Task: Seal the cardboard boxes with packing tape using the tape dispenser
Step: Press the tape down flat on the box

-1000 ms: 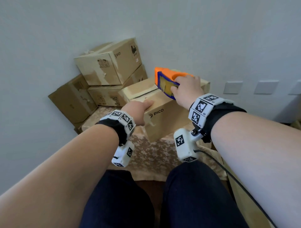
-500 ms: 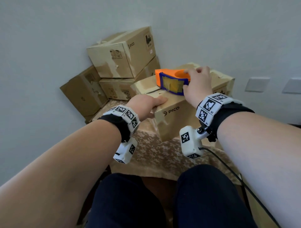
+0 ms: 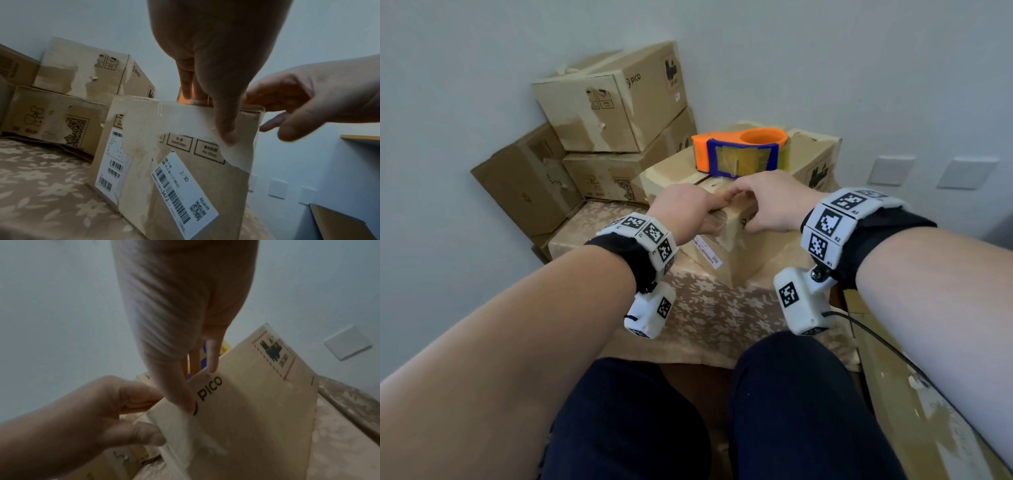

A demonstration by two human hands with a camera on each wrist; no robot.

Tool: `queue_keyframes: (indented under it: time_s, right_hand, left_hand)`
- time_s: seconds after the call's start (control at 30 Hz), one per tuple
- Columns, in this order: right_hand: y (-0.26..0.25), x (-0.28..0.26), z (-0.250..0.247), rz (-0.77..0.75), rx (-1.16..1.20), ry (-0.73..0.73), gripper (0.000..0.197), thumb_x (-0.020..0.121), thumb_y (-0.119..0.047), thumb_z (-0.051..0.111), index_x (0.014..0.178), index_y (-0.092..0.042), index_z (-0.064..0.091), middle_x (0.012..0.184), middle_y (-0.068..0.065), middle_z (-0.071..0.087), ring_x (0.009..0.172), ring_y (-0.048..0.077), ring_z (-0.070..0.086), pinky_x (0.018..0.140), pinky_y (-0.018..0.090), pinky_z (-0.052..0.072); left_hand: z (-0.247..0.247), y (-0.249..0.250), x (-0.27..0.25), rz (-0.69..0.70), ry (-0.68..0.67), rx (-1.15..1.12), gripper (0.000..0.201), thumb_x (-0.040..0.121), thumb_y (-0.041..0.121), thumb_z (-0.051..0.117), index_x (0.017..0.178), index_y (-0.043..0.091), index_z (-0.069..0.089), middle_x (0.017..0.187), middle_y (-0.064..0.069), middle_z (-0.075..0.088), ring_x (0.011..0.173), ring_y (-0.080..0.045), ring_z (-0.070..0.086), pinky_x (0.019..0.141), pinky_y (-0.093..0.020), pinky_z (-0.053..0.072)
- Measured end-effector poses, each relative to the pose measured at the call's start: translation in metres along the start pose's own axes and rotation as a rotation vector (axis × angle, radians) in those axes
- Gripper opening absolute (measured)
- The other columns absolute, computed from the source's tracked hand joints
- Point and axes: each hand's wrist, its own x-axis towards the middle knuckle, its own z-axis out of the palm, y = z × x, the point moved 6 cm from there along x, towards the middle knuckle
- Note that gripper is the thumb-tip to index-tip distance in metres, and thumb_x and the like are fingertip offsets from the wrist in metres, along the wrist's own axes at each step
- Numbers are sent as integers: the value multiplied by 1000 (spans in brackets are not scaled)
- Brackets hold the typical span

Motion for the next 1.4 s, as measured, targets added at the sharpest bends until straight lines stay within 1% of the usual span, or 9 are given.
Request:
queue_keyframes:
  time_s: [0.07, 0.13, 0.27, 0.33, 0.43, 0.67, 0.83, 1.13, 1.4]
  right_hand:
    - [2, -1, 6, -7, -70, -33, 77, 67, -23, 83, 136, -28, 50, 120, -5, 62, 107, 19, 56, 87, 32, 47]
    - [0, 0, 15, -17, -139, -30, 81, 67, -32, 84, 138, -30, 46, 124, -3, 62, 110, 21, 56, 90, 35, 47]
    - [-3, 6, 22, -8, -223, -8, 76, 71, -45, 79, 135, -27, 45, 117, 1, 63, 104, 25, 58, 79, 32, 44]
    - [-4, 7, 23, -2, -233, 13, 69, 72, -46, 78, 131, -26, 48, 114, 2, 63, 101, 24, 57, 74, 30, 39]
    - [-7, 10, 28, 15, -273, 47, 65, 72, -46, 78, 125, -20, 49, 116, 3, 60, 102, 25, 56, 74, 30, 37]
    - [-12, 16, 41, 79, -345, 93, 77, 76, -43, 73, 136, -8, 40, 136, 9, 46, 122, 25, 46, 91, 36, 43]
    - [-14, 16, 46, 141, -362, 114, 84, 72, -39, 76, 139, -6, 37, 143, 10, 39, 131, 24, 37, 98, 36, 41]
    - [-12, 16, 46, 115, -374, 131, 72, 77, -40, 70, 136, -10, 41, 139, 6, 43, 125, 22, 42, 81, 35, 45]
    - [3, 4, 30, 23, -331, 88, 42, 90, -36, 56, 125, -14, 49, 126, 4, 50, 114, 21, 50, 78, 33, 41]
  left_hand:
    - [-1, -1, 0, 8, -4, -15, 53, 87, 40, 62, 138, 30, 48, 120, -5, 64, 112, -26, 57, 90, -36, 45]
    - [-2, -1, 1, 19, -11, -19, 51, 87, 41, 62, 136, 28, 51, 121, -5, 64, 113, -26, 56, 92, -37, 44]
    - [-3, -3, 1, 31, -11, -35, 49, 87, 42, 62, 133, 26, 54, 120, -4, 64, 111, -26, 56, 90, -37, 44]
    - [-2, -4, 1, 38, -7, -47, 48, 88, 42, 62, 132, 25, 55, 121, -4, 64, 112, -26, 56, 90, -37, 44]
    - [-1, -6, 0, 41, -7, -83, 46, 88, 41, 62, 130, 24, 57, 119, -4, 65, 111, -26, 56, 90, -37, 44]
    - [2, -10, 1, 25, -1, -119, 42, 82, 43, 67, 120, 27, 62, 107, 0, 68, 101, -23, 60, 85, -40, 48]
    - [3, -11, -2, 13, 49, -143, 30, 79, 26, 65, 110, 28, 66, 98, 3, 69, 93, -21, 60, 80, -38, 49]
    - [2, -9, -4, -4, 97, -180, 27, 86, 26, 58, 110, 28, 68, 99, 3, 70, 95, -21, 61, 82, -39, 49]
    - [-3, 12, 1, 16, 152, -132, 27, 92, 31, 56, 117, 29, 66, 108, 0, 68, 102, -23, 59, 86, -36, 47]
